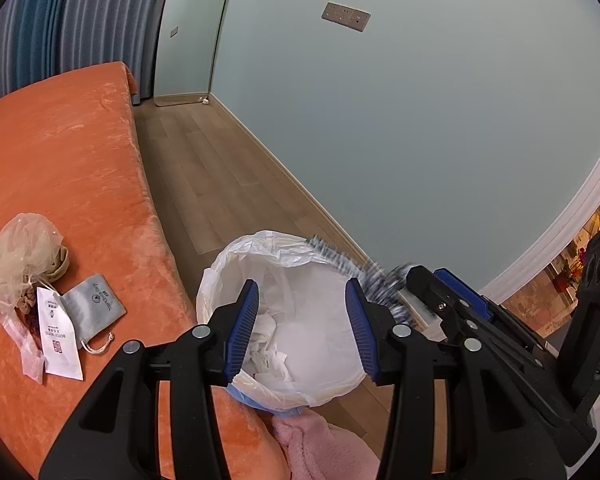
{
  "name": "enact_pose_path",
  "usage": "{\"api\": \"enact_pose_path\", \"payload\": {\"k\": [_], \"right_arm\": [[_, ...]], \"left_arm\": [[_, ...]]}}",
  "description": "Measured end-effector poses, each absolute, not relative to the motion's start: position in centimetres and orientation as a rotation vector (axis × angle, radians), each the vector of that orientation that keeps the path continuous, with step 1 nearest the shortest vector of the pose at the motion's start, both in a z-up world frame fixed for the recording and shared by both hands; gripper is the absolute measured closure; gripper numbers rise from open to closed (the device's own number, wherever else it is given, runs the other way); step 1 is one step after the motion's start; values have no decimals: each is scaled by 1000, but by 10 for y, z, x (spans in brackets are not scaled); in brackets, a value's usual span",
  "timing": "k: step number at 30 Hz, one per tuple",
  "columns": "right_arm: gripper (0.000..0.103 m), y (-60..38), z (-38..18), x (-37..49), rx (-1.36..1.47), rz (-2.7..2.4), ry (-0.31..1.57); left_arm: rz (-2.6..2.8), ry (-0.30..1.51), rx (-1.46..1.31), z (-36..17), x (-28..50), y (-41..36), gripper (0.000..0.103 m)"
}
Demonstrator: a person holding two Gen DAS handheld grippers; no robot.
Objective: Collect trash
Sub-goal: 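Carry sock and scrunchie over the wastebasket and open both tools, then grasp the pink packet with the left tool while the right tool grasps the white hotel tag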
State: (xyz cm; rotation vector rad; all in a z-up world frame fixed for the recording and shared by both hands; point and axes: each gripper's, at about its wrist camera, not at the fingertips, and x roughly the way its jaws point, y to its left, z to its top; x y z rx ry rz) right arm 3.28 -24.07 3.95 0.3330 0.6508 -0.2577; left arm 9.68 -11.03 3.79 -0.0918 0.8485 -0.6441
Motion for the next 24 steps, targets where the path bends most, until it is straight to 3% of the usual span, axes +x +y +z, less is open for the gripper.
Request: {"api": "enact_pose_path", "payload": {"k": [20, 24], "right_arm": [[65, -220, 39, 40, 303, -218, 660], [65, -208, 40, 44, 288, -198, 665]], "left_arm": [[-576, 860, -154, 31, 100, -66, 59], [-553, 857, -174, 31, 101, -52, 54]]}}
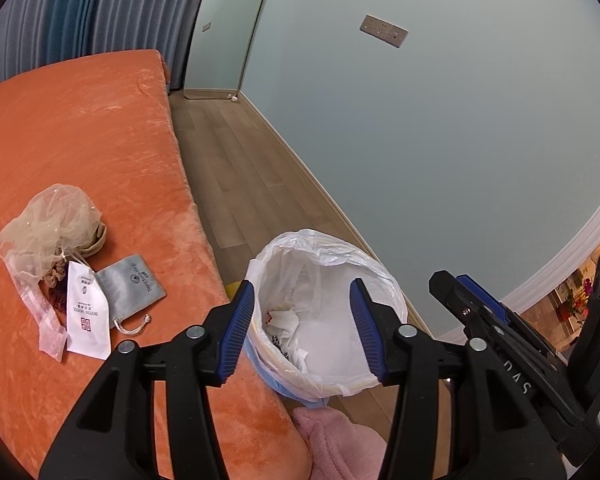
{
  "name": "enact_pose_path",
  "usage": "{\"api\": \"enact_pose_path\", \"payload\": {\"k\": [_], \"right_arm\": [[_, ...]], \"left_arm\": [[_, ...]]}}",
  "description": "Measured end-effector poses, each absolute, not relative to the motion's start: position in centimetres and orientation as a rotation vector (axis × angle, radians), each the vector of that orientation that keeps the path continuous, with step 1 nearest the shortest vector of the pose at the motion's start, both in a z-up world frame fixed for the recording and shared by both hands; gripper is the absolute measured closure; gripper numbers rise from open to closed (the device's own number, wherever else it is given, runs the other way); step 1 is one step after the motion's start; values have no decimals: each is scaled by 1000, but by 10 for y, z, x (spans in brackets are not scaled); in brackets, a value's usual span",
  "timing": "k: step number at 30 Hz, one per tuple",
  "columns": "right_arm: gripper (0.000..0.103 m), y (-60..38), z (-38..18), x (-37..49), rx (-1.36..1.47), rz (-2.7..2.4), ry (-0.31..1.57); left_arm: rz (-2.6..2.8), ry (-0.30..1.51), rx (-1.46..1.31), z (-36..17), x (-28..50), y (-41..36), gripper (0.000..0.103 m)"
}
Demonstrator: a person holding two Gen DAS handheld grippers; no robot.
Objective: Collect trash
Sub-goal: 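Grasp the pink packet with the left tool while the right tool grasps the white hotel tag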
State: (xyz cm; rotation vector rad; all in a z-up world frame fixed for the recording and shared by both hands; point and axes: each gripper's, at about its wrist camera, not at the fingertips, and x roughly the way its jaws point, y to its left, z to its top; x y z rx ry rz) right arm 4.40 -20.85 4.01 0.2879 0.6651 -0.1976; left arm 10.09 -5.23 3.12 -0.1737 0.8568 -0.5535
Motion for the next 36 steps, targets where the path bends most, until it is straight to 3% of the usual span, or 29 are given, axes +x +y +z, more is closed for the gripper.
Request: {"api": "enact_pose_path", "payload": {"k": [24, 36], "right_arm": [[65, -94, 9, 90, 183, -5, 778], [65, -43, -40, 130, 127, 74, 888]], "left_arm": [[-272, 929, -312, -24, 123, 92, 44], [-134, 1055, -383, -93, 147, 152, 43]]}}
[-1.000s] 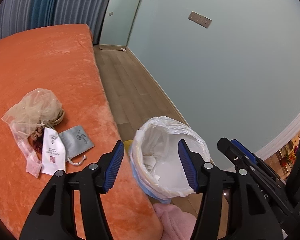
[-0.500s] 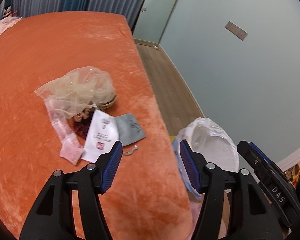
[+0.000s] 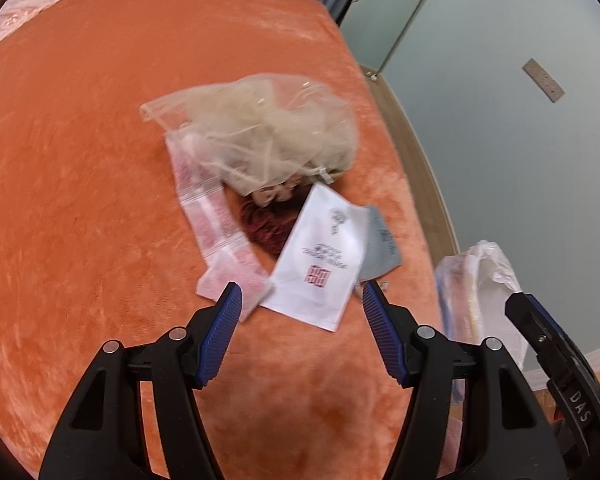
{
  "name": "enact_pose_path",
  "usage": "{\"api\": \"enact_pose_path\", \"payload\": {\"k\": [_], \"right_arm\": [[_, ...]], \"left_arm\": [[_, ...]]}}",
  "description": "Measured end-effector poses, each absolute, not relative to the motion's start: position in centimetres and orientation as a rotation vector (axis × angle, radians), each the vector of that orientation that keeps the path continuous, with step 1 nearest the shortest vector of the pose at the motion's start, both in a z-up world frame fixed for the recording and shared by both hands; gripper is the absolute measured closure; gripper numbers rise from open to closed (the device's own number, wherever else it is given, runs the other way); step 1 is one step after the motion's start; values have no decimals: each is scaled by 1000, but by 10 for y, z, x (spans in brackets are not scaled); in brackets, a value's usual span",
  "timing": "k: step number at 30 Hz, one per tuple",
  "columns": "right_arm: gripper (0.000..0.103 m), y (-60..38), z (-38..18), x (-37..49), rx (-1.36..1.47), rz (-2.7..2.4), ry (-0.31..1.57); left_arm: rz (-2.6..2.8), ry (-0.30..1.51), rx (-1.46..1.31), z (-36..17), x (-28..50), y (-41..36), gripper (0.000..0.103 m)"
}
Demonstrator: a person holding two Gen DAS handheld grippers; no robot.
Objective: Collect trash
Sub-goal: 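Grasp the pink packet with the left tool while the right tool grasps the white hotel tag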
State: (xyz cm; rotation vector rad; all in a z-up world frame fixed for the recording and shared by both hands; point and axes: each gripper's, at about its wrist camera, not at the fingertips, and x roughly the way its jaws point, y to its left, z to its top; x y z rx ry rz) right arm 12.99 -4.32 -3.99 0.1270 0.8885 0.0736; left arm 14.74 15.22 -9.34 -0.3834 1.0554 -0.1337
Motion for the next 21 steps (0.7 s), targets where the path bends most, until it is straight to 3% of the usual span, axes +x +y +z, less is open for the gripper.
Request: {"api": "enact_pose_path", "payload": {"k": [9, 13, 18, 21], "right_arm": [[65, -9, -76, 171, 109, 124, 956], [65, 2, -90, 189, 99, 143, 980], [68, 13, -108, 207, 111, 168, 1008], [74, 18, -117, 215, 119, 170, 1021]], "left_arm": [[-101, 1125, -407, -134, 170, 173, 44], [-103, 1142, -417, -144, 177, 177, 55], [-110, 1150, -422, -151, 179, 187, 77], [-118, 1151, -429, -152, 179, 192, 81]]}}
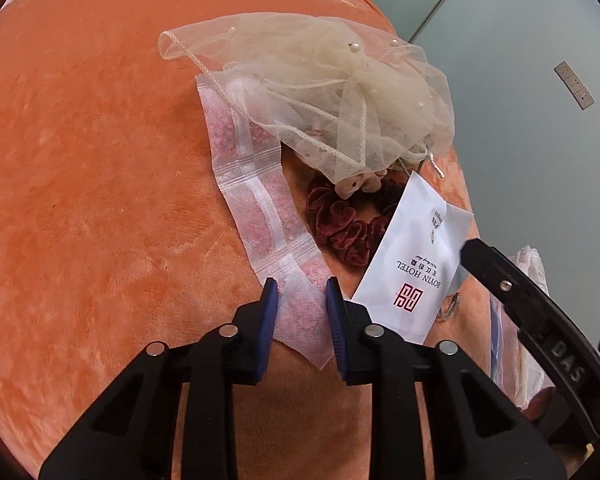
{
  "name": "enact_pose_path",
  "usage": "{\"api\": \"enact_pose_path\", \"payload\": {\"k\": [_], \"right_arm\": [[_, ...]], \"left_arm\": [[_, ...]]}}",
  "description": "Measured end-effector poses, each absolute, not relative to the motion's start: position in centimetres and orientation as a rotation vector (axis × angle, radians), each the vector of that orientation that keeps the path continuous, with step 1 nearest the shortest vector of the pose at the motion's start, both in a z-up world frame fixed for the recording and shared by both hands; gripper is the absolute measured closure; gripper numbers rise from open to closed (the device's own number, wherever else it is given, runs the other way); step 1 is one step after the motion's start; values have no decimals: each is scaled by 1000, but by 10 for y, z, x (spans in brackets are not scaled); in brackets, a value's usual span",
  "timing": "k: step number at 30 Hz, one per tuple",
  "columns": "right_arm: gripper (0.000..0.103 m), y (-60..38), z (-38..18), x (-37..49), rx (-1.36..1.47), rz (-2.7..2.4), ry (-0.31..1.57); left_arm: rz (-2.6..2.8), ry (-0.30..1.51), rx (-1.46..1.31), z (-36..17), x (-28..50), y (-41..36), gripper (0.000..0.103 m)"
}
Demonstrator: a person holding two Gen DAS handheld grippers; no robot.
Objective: Collect trash
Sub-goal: 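Grasp the pink packet with the left tool while the right tool grasps the white hotel tag, then carry packet and tag over the wastebasket and open both tools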
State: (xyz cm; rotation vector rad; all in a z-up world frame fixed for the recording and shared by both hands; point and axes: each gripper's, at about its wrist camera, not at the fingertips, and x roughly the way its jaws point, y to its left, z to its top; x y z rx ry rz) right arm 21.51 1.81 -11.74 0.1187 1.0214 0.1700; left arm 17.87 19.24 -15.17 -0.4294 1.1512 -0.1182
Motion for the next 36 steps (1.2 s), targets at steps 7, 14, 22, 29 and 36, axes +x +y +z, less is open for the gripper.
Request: {"api": "enact_pose_path", "payload": {"k": [7, 14, 22, 29, 36], "right_arm": [[101, 21, -128, 218, 152, 185, 1048], [102, 2, -97, 198, 177, 177, 981], [102, -45, -43, 167, 224, 119, 862], [102, -99, -2, 134, 265, 48, 760], [102, -161, 29, 98, 295, -48, 684]], "left_arm": [[-128, 1134, -402, -141, 171, 198, 92], [-160, 1085, -404, -111, 163, 181, 93], [-240, 999, -376, -53, 141, 147, 93], [-342, 931, -336, -2, 129, 89, 93], [-461, 879, -299, 42, 119, 19, 94]]}}
